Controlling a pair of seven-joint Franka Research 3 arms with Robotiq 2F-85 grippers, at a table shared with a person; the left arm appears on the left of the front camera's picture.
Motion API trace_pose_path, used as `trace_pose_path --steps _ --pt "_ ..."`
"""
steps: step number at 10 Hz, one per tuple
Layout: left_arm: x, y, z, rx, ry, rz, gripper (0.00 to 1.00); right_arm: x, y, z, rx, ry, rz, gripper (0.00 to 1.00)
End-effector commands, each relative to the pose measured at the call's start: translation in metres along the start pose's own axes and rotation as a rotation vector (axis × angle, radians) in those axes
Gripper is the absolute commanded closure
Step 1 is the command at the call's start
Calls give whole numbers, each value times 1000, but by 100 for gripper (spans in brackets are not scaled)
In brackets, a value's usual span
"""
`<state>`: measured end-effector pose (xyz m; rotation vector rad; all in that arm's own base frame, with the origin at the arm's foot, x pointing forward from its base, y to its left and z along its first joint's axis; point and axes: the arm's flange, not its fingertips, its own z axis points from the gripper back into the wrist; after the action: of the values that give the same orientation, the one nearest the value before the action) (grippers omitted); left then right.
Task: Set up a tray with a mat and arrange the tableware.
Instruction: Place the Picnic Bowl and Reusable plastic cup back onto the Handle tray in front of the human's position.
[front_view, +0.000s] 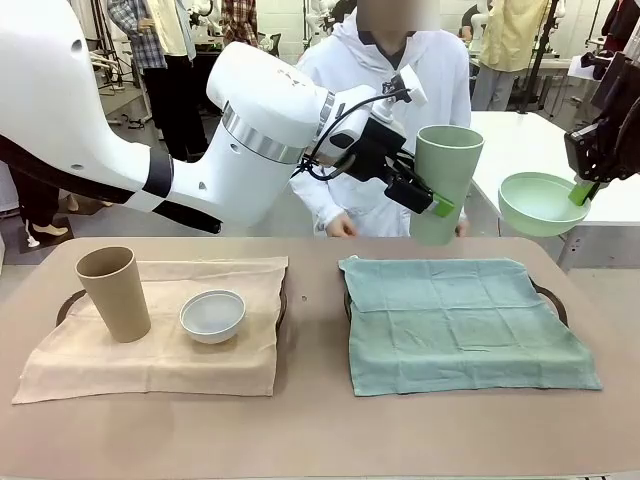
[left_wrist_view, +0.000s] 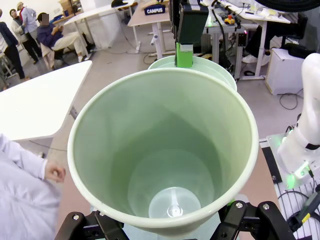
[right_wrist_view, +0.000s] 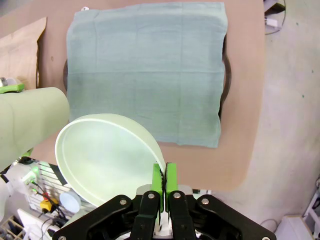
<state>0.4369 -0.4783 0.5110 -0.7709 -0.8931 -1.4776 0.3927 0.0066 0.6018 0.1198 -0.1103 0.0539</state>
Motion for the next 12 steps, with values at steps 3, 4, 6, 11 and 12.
trace_pose_path --steps 3,4,6,11,12 --pt "0 0 0 0 0 0 15 0 0 0 0 0 0 96" --pt "-23 7 -9 -7 -21 -20 15 16 -10 -27 24 30 -1 96" --pt "-64 18 -23 -3 -38 -87 15 33 -20 -68 48 57 22 96" --pt "-128 21 -52 -66 -88 -169 15 55 -28 -150 26 164 28 96" --pt "-135 20 -58 -76 -80 -157 15 57 -26 -164 28 168 36 96"
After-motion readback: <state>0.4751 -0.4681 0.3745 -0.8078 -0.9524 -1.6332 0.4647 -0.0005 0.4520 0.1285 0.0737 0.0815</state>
